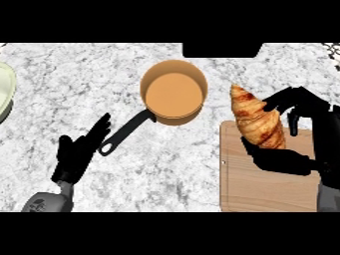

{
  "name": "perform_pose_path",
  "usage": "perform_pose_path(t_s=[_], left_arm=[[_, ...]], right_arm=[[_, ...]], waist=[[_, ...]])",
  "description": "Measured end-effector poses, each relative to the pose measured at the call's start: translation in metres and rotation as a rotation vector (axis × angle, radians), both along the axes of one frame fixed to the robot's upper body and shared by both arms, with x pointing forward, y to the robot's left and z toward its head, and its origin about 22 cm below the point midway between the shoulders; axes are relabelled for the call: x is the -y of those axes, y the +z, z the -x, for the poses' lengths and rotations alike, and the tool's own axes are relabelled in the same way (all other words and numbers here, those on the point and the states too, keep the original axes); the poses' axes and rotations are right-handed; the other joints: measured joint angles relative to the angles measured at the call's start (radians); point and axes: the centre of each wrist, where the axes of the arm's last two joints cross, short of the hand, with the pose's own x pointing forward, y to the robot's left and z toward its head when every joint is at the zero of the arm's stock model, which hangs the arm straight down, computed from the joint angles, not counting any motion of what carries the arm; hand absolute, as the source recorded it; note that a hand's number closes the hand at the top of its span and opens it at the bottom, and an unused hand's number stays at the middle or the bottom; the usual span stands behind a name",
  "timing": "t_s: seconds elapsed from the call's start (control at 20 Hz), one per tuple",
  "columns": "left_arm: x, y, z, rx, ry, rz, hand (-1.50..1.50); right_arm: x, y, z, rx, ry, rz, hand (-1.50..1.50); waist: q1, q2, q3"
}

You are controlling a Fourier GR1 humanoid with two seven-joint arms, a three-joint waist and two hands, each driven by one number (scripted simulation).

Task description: Pick the croissant from the cutting board and place it in the pot

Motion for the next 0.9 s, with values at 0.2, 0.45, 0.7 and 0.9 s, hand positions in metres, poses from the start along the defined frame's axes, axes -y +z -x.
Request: perform_pose_path(t_s=[0.2, 0.45, 0.7, 0.9], left_arm=[[0.0, 0.002, -0.002, -0.005, -0.011, 0.004, 0.0], [-0.002, 0.003, -0.001, -0.006, -0.01, -0.003, 0.0], [-0.003, 0.004, -0.003, -0.005, -0.016, 0.005, 0.0], [0.0, 0.002, -0.004, 0.001, -0.02, 0.005, 0.0]], right_arm=[[-0.031, 0.033, -0.023, -0.023, -0.004, 0.056, 1.5], [-0.061, 0.058, -0.059, -0.095, 0.012, 0.142, 1.5], [-0.1, 0.071, -0.092, -0.166, 0.021, 0.243, 1.5], [-0.125, 0.062, -0.118, -0.215, 0.019, 0.352, 1.5]], waist=[[0.008, 0.002, 0.0], [0.013, 0.004, -0.001], [0.017, 0.005, 0.0], [0.022, 0.008, 0.0]])
